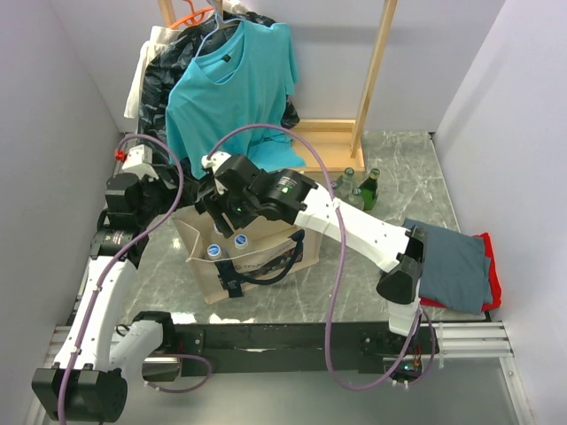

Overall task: Take the beverage out of the canvas bag
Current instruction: Take out the drink from the canvas bag.

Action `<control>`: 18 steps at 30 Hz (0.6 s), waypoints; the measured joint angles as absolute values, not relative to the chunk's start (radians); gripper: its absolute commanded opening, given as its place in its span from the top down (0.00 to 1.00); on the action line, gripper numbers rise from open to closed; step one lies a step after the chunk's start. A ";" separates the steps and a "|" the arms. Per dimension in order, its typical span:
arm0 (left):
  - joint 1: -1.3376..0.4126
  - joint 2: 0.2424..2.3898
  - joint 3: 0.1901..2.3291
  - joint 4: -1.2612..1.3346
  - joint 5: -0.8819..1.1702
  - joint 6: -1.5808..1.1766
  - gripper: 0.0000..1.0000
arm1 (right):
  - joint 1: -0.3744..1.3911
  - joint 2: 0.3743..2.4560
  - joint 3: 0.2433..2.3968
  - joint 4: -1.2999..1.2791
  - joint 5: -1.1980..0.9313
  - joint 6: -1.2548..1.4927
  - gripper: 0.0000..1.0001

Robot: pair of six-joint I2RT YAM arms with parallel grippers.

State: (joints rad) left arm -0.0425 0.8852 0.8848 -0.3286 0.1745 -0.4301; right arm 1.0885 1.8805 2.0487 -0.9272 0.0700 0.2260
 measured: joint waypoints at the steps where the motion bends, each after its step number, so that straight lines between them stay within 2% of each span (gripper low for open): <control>1: -0.043 0.885 0.885 -0.329 0.167 -0.431 0.04 | 1.090 1.885 2.051 -0.927 0.067 0.226 0.24; 11: -0.043 0.883 0.885 -0.355 0.112 -0.439 0.04 | 1.093 1.962 2.072 -0.928 0.032 0.216 0.24; 18: -0.043 0.878 0.885 -0.366 0.099 -0.439 0.04 | 1.095 2.035 2.162 -0.939 0.031 0.198 0.23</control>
State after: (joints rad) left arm -0.0425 0.8776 0.8848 -0.3660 0.0994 -0.4385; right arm 1.0954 2.0350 2.1616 -0.9386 0.0311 0.1982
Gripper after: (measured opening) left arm 0.965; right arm 0.765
